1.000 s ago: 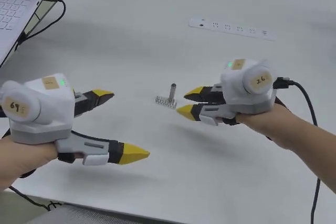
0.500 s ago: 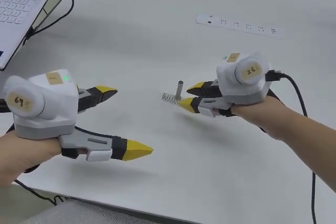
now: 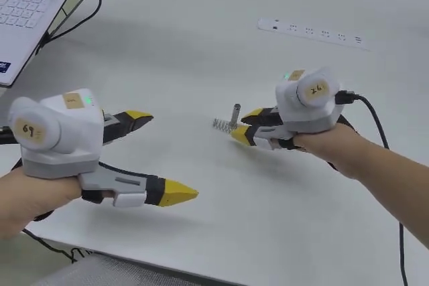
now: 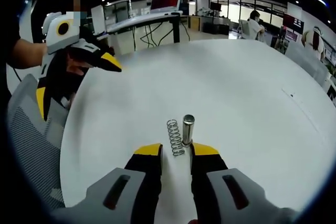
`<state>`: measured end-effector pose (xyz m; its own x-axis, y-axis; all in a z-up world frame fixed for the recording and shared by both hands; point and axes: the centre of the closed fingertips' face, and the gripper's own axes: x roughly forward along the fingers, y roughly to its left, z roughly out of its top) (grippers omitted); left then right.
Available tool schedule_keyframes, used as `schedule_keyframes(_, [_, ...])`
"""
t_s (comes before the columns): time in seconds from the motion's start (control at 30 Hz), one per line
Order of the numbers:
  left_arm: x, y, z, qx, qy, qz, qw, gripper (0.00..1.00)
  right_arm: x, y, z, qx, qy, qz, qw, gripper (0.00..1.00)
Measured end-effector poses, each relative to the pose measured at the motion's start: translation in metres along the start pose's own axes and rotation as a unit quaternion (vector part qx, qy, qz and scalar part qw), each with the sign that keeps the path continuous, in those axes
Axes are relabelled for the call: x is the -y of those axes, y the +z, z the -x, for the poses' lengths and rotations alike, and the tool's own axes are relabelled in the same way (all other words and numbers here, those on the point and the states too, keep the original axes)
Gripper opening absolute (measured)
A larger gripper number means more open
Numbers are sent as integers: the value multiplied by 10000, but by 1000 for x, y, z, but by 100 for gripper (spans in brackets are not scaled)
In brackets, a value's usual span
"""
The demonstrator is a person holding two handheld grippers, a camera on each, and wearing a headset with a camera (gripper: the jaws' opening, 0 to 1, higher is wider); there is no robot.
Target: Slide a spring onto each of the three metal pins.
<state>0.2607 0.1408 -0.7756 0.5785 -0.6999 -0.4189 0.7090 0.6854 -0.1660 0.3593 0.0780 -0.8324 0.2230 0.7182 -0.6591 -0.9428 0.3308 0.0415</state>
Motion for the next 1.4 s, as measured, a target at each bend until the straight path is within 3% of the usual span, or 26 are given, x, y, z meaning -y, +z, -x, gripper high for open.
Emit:
schedule_keyframes(1.03, [-3,-6,3,-26,45,83,10000,94,-4,-11,-13,-245,84,8,9997,9])
schedule_keyframes(1.4, [-1,-6,4,-19,50,95,9999,94,-9,-11,-16,-269,158,167,9994,8])
